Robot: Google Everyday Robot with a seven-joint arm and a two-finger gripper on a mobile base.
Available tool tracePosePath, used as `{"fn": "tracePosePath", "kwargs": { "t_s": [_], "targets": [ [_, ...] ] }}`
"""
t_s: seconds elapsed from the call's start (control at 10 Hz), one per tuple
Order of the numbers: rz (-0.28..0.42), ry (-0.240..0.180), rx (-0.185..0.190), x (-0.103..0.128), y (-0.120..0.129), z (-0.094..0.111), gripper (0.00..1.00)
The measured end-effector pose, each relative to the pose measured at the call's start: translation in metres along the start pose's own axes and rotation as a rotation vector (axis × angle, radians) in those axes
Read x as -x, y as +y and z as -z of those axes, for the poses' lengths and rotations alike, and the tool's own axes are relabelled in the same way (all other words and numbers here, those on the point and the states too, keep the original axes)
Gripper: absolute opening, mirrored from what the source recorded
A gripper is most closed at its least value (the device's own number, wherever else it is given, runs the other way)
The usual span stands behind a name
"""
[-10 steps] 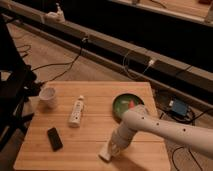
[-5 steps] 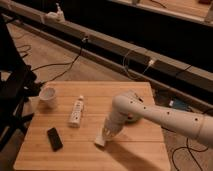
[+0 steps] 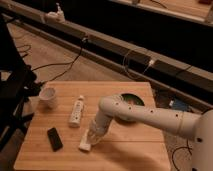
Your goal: Wipe the white sponge on the table
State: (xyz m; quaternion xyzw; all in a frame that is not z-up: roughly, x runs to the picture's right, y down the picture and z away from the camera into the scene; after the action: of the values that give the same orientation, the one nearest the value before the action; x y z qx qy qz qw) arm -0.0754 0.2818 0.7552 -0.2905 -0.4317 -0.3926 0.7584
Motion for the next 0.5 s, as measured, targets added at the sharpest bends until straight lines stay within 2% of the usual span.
{"fn": "tracePosePath", "kwargs": {
  "t_s": [0.2, 0.5],
  "targets": [
    [-0.062, -0.019, 0.007, 0.015, 0.02, -0.01, 0.0],
    [-0.213, -0.002, 0.026, 0.023, 0.072, -0.005, 0.0]
  ]
}}
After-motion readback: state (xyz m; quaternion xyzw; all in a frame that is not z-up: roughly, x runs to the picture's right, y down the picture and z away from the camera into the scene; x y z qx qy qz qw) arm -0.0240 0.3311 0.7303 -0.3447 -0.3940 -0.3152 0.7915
